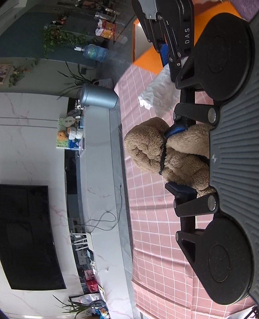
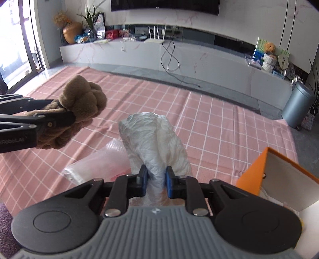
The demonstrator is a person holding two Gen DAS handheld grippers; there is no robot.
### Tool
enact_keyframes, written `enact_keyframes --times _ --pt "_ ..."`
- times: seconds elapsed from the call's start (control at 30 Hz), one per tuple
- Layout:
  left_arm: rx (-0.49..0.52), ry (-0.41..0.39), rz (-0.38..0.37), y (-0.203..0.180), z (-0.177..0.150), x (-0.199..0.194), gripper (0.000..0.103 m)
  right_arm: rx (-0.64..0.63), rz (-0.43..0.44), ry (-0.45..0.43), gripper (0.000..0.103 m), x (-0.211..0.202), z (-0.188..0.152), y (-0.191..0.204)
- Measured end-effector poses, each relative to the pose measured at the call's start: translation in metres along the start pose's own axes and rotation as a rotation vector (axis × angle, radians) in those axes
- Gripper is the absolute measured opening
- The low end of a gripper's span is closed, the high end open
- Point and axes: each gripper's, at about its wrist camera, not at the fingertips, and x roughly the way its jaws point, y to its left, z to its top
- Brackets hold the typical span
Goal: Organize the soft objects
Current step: 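Carry the plush slipper and white bag into the orange box and open both tools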
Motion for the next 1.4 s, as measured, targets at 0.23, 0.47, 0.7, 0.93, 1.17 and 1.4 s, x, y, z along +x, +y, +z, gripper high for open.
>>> enact_keyframes --times 0.23,0.47,0.7,0.93,1.17,1.4 --pt "0.02 -0.039 -0.096 -0.045 0.003 -0.029 0.055 -0.013 -0.008 -0.089 0.017 -0.076 -0.025 -0.009" --pt "0.038 -0.062 -0.23 -0.098 0.008 -0.042 0.055 0.037 -0.074 -0.119 0.017 -0.139 -0.059 -0.043" --pt "0.09 -0.042 -0.329 -0.158 0.011 -0.033 0.055 0.084 -0.178 -0.107 0.017 -0.18 -0.095 -0.08" --pt "0.137 0.032 -0.39 -0.208 0.014 -0.003 0.055 0.146 -0.234 -0.051 0.017 -0.188 -0.126 -0.119" --pt "0.245 0.111 -0.376 -0.249 -0.002 0.024 0.055 0.179 -0.244 0.056 0.017 -0.161 -0.145 -0.147" --pt "0.321 0.192 -0.351 -0.261 -0.021 0.043 0.047 0.117 -0.216 0.139 0.018 -0.133 -0.15 -0.152"
